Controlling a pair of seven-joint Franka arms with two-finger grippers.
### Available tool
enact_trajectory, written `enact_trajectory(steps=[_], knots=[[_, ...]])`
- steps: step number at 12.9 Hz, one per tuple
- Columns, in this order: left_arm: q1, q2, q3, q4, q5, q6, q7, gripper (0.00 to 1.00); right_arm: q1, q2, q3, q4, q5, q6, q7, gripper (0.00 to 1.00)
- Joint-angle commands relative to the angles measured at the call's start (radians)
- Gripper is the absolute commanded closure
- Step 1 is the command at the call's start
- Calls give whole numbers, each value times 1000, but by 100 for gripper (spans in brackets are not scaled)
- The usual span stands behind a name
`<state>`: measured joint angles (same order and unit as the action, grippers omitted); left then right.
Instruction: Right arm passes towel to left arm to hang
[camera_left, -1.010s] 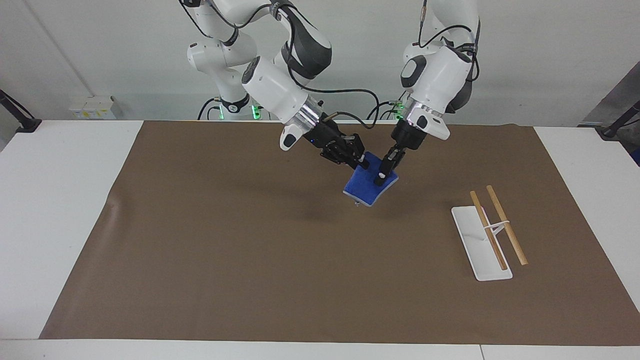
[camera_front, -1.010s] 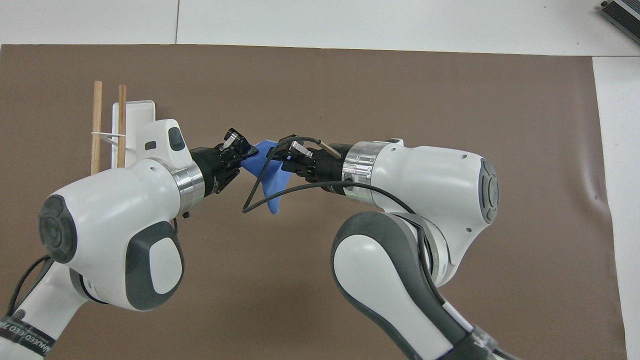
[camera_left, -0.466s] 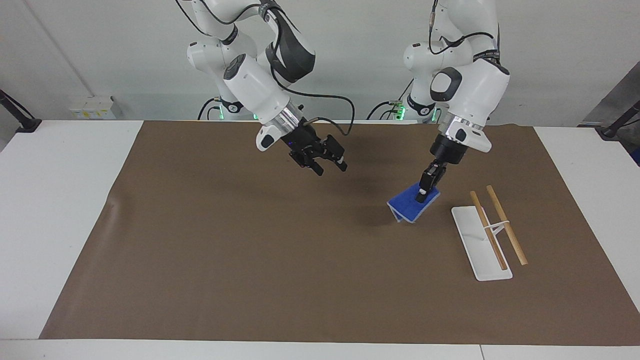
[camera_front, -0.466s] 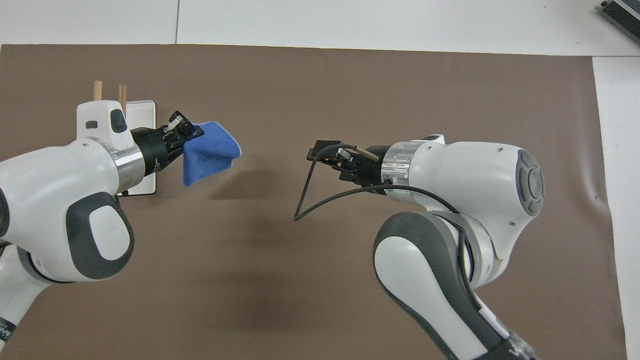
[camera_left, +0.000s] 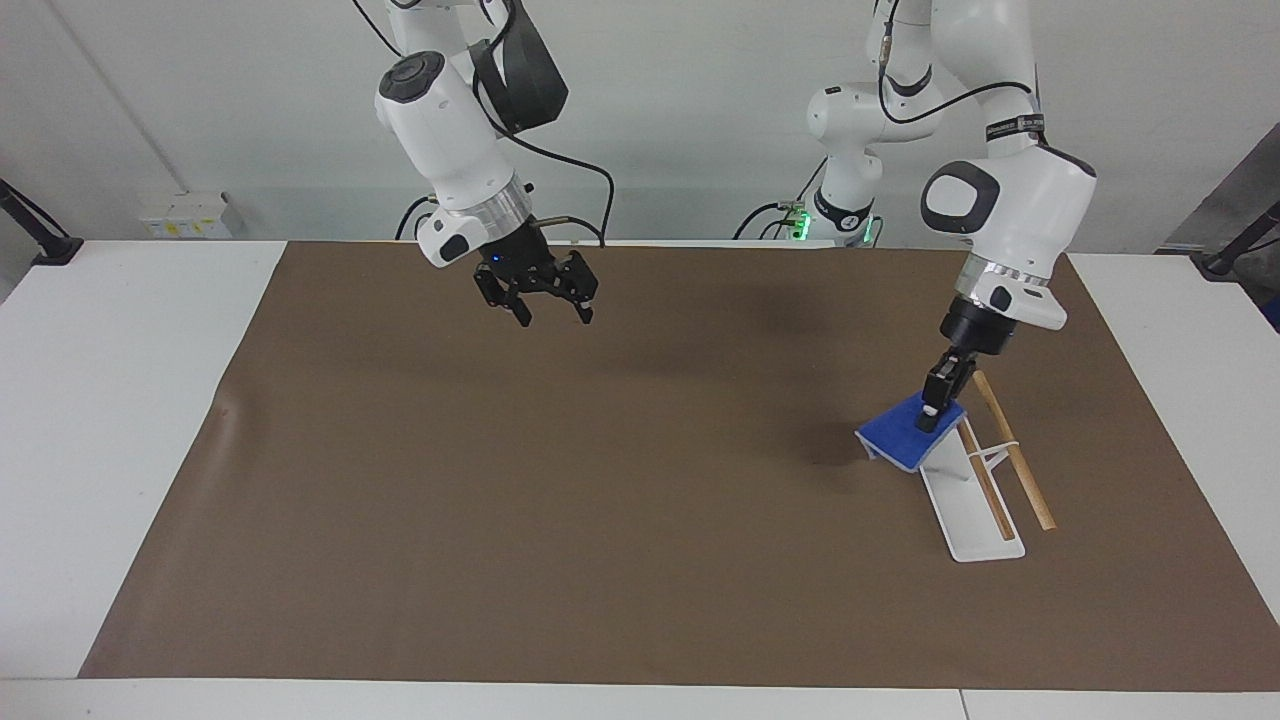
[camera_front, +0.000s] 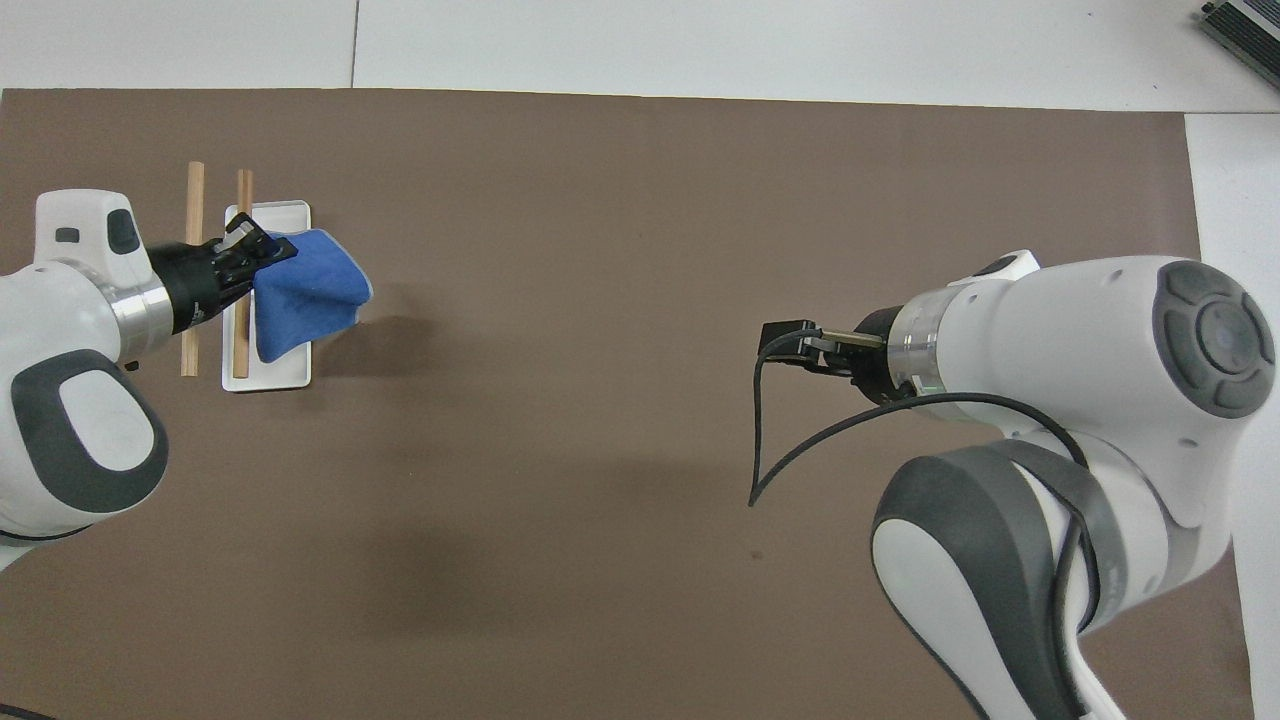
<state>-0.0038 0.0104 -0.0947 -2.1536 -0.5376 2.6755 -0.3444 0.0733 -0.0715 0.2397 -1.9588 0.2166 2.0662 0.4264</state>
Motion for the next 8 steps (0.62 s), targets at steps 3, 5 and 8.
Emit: enact_trajectory(steps=[3,5,8], knots=[[-7,63,133,73,-13,15,145,100,-49,-14,9,-14,-109,-23,-3,0],[-7,72,179,96,-9,15,146,100,-69,-13,9,-6,-112,-40,-17,0],[-7,79,237,95,-8,38,143,100,-108,-7,9,18,-148,-78,-56,0]])
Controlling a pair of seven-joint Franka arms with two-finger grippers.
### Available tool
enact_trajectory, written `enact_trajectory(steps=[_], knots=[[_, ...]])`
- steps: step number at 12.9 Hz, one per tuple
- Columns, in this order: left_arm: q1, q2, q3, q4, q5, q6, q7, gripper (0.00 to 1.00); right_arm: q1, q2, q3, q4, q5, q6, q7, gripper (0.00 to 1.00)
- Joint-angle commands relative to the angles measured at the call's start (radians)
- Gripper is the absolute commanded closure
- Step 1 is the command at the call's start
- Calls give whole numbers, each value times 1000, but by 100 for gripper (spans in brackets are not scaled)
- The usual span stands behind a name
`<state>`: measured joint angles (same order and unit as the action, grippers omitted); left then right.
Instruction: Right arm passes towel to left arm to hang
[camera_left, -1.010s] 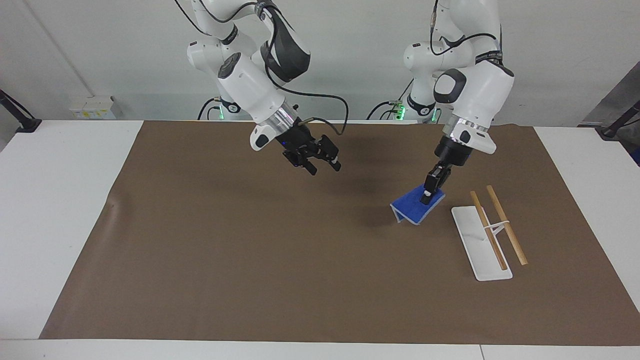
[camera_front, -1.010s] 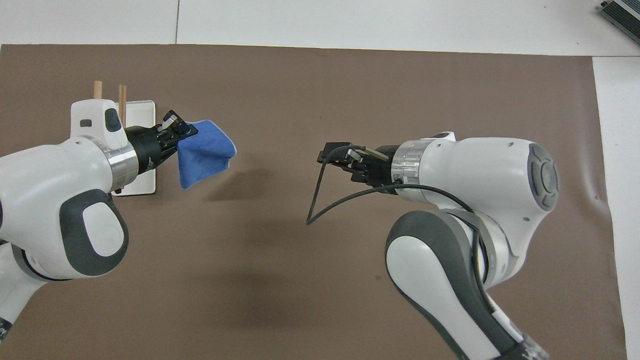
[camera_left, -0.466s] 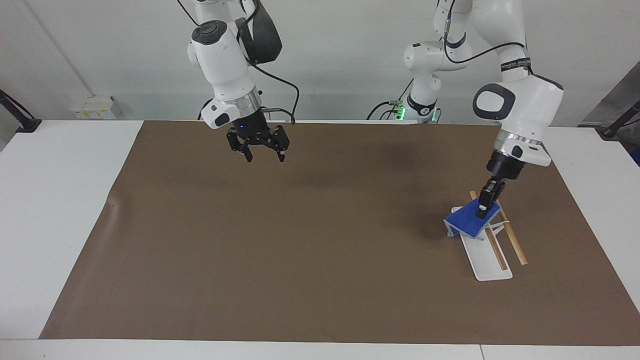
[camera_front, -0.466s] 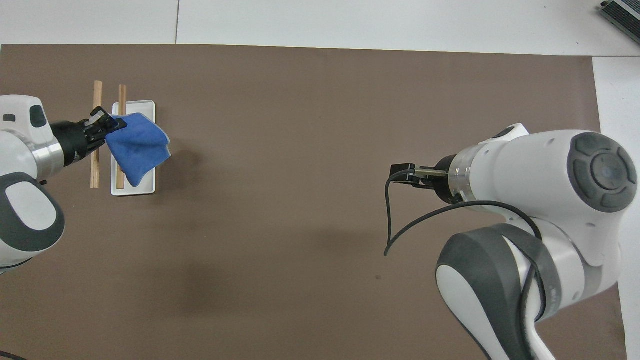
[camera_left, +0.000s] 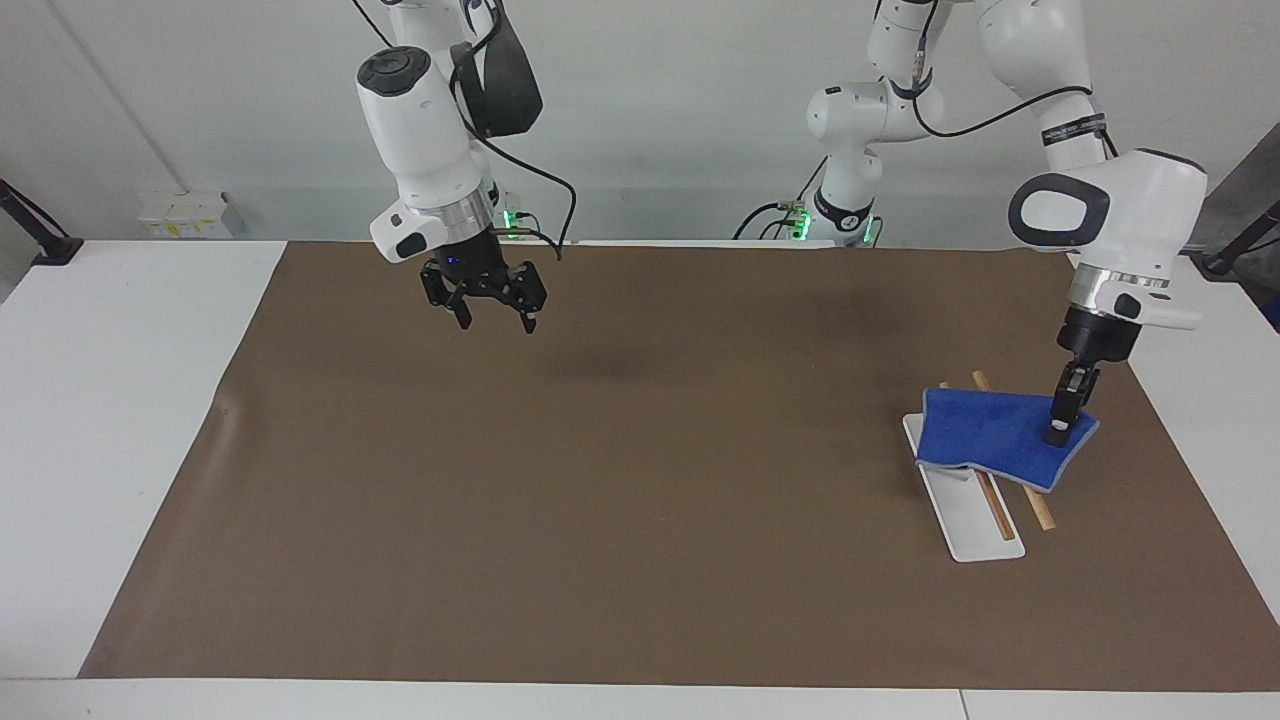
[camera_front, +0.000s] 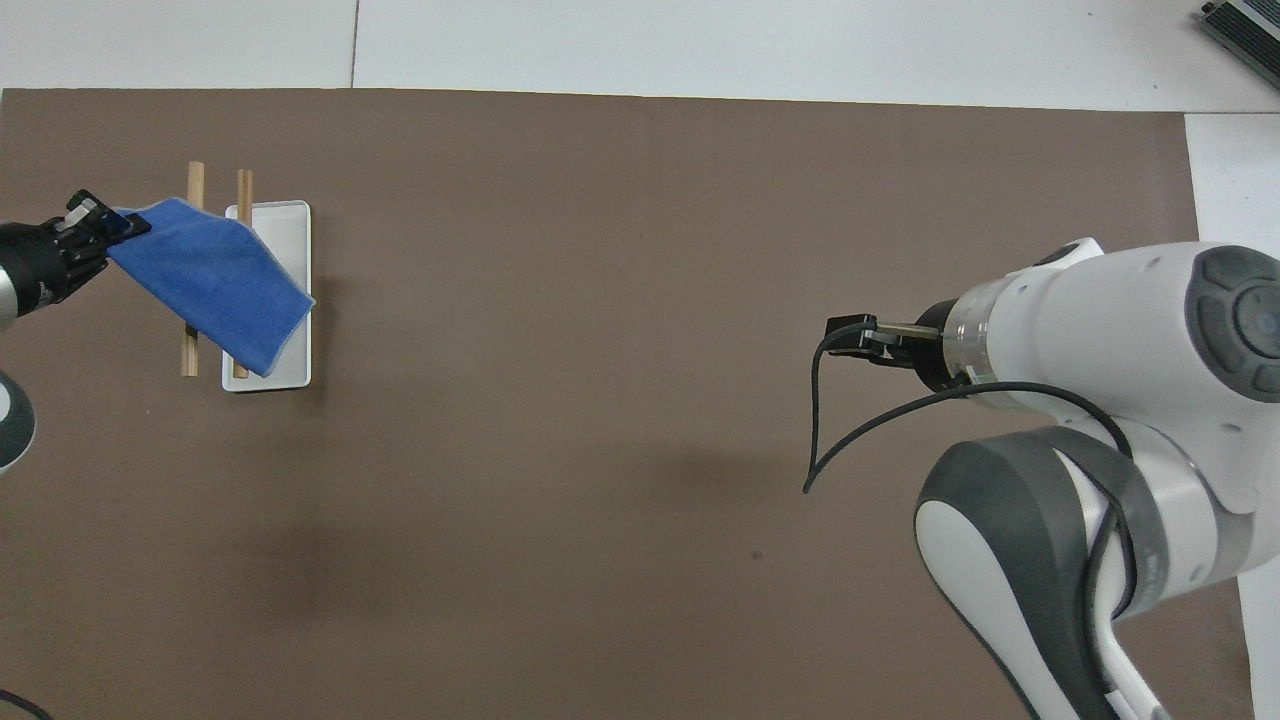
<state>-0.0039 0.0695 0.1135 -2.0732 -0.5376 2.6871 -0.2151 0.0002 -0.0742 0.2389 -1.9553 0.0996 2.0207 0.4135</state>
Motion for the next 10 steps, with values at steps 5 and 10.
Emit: enact_trajectory(steps=[5,10], knots=[[-11,-16,58,-94,-7,27,8,100,-103,2,8,65,-58,-53,-120,0],[-44,-46,57,-217,-7,85,11,100,-50,4,-113,209,-78,-230,-128,0]])
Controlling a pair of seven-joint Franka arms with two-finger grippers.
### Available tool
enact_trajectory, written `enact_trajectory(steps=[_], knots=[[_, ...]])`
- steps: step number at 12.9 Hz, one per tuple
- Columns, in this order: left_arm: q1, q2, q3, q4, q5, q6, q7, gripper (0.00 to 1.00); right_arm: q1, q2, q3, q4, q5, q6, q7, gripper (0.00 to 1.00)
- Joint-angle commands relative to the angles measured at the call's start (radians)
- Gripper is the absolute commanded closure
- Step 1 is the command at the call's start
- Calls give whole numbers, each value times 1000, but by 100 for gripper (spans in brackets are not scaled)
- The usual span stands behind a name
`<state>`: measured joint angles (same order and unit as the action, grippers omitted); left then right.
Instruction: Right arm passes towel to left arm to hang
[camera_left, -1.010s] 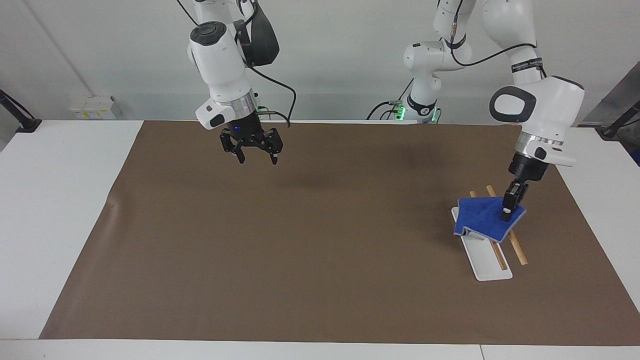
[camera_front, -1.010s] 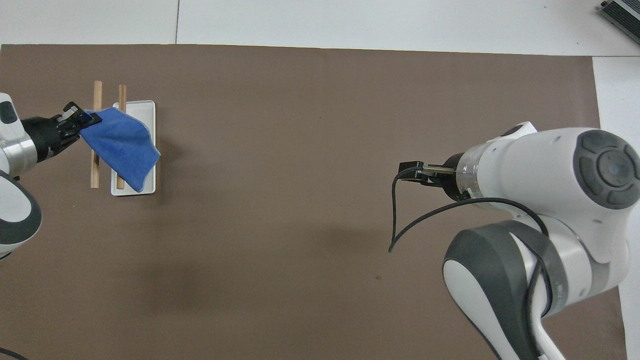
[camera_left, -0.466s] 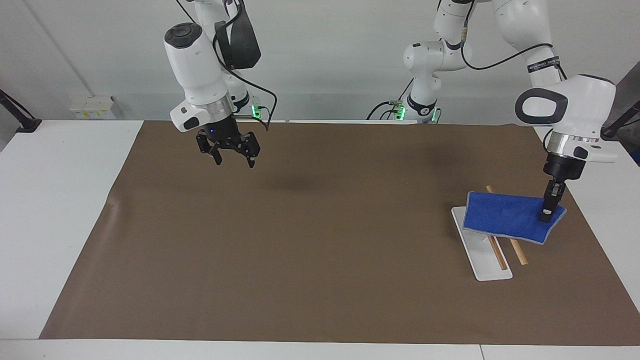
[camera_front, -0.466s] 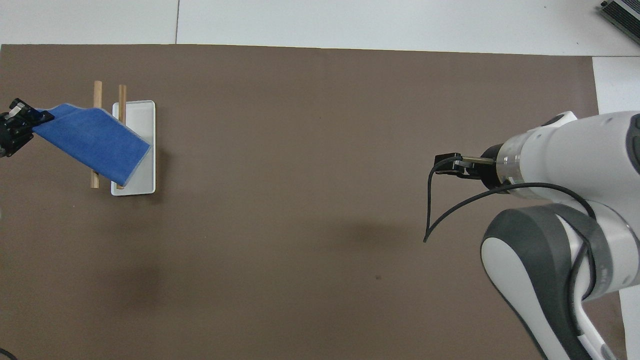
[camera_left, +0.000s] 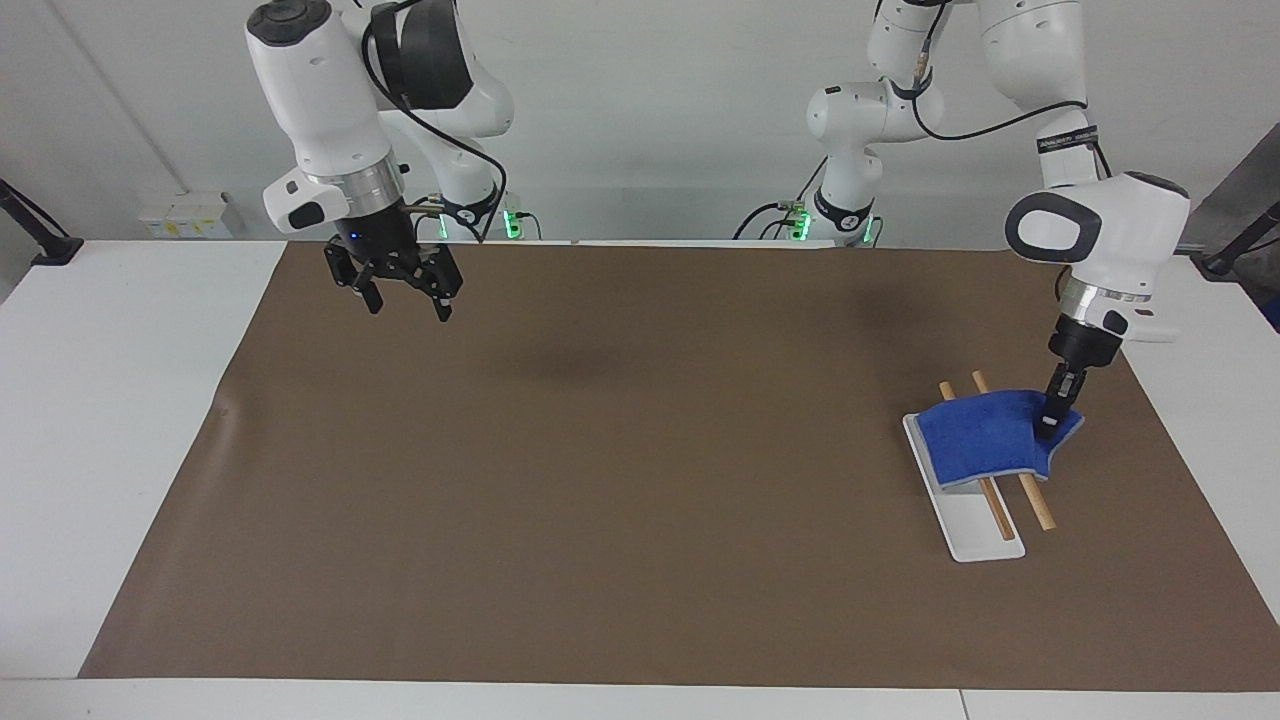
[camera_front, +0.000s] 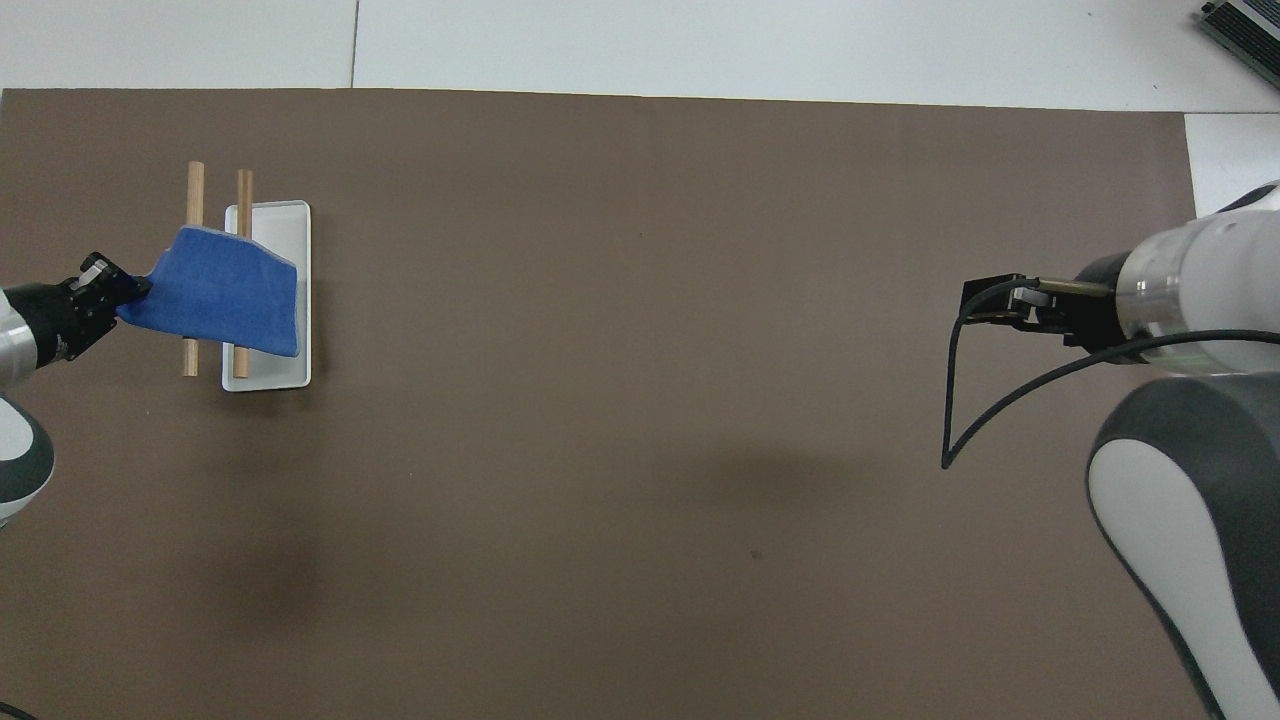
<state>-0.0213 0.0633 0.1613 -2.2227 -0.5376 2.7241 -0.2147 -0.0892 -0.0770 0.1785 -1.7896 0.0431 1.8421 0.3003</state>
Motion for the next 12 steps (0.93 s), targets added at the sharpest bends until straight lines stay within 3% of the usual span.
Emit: enact_trajectory(steps=[1,3,4,5,7,8,12], knots=[[-29,-42,9,-77,-7,48,11,100,75,5,-94,56,-22,-81,-15,0],[-31,-45,7,-90,-7,48,11,100,197,5,-231,87,-23,-131,-13,0],[-38,-46,7,-94,-7,48,11,100,218,5,-261,98,-28,-147,-15,0],[-43,-48,9,-94,-7,48,9,85,223,5,-267,102,-43,-159,-29,0],[-42,-48,9,-91,-7,46,11,27,224,2,-274,102,-52,-164,-67,0],[-40,-46,10,-87,-7,46,14,12,226,0,-274,101,-52,-170,-69,0],[-40,-43,76,-43,-7,-48,155,12,224,-7,-274,82,-51,-196,-73,0]])
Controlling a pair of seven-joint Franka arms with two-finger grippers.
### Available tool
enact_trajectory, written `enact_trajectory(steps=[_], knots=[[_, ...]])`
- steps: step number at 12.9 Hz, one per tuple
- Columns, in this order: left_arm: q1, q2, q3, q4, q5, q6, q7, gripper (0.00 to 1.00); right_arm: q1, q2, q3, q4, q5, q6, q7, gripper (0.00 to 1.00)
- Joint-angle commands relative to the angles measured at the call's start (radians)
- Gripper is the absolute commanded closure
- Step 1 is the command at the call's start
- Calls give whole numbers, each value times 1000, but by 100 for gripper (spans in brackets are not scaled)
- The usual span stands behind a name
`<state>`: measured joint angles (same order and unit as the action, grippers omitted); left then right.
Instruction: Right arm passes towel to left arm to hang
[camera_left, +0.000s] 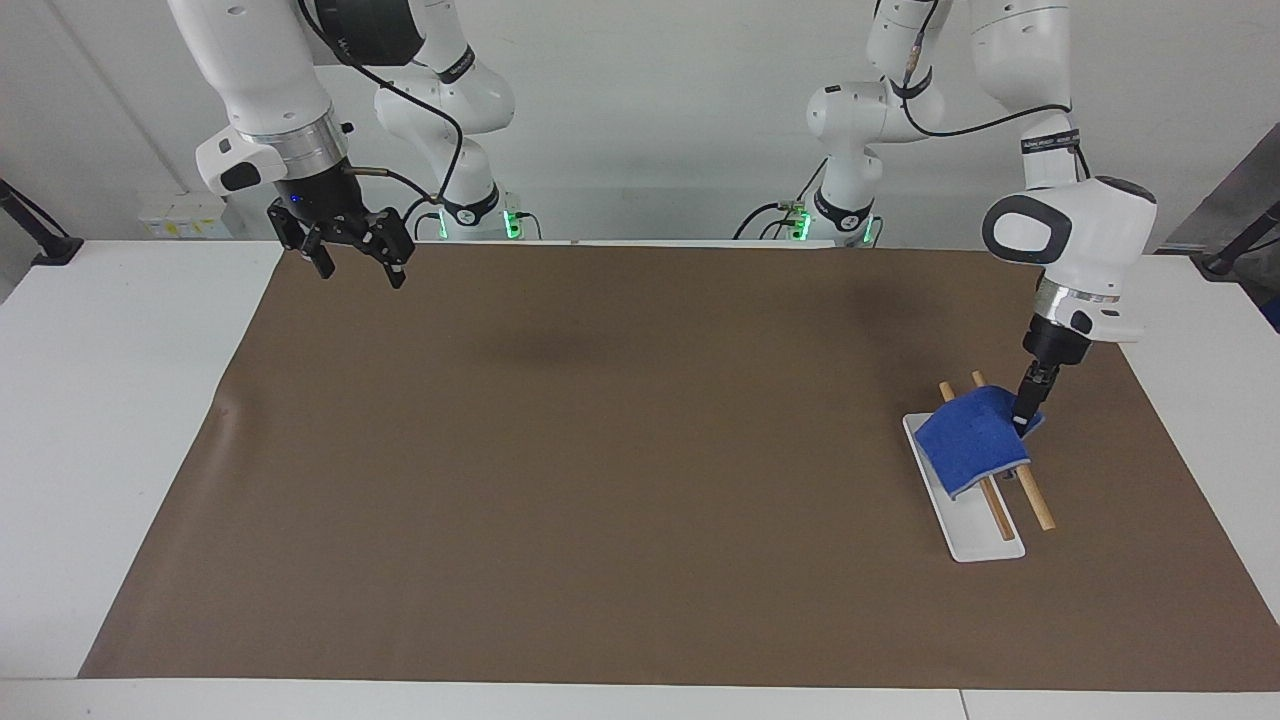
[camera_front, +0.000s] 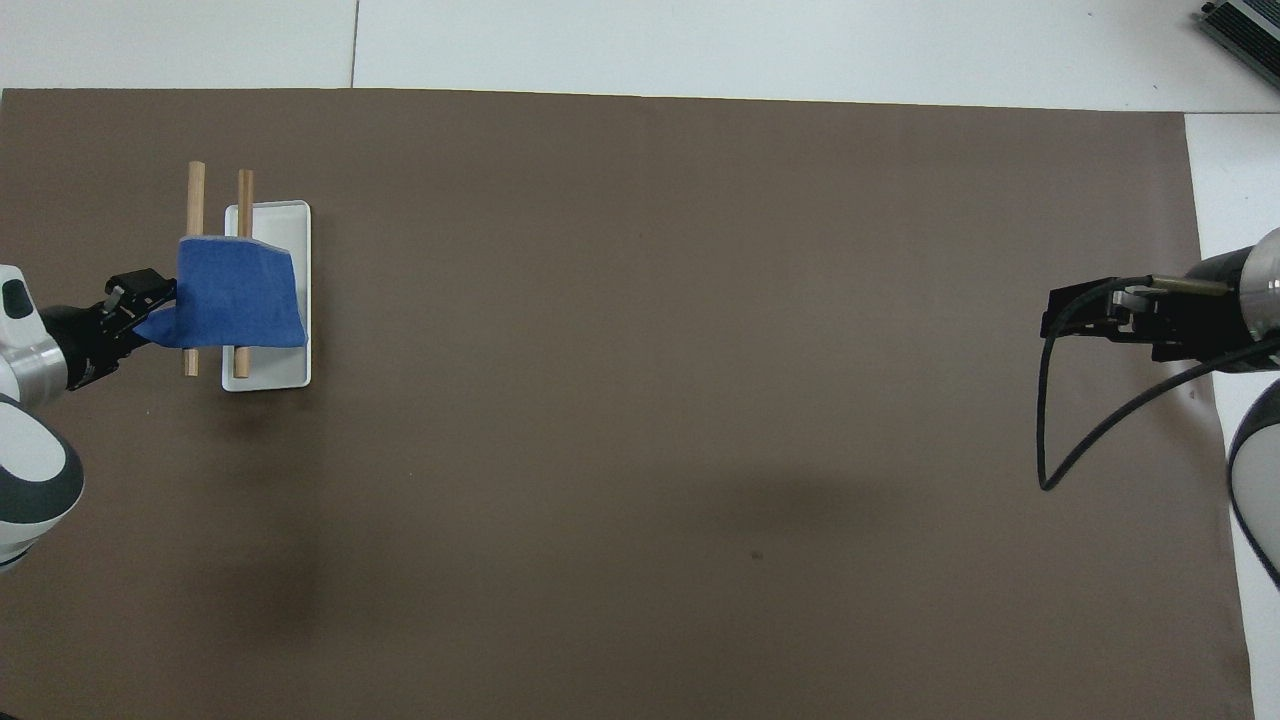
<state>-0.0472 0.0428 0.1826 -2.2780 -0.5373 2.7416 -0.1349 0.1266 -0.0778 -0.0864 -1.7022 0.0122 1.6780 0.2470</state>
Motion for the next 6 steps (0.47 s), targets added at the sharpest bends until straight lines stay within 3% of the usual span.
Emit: enact_trajectory(steps=[1,6], knots=[[-13,-17,75,46,-6,-136,112,12,7,-11,-9,-7,-20,-47,-21,0],[-13,34,170,266,242,-449,149,12,10,-22,-7,-28,-17,-57,-41,0]])
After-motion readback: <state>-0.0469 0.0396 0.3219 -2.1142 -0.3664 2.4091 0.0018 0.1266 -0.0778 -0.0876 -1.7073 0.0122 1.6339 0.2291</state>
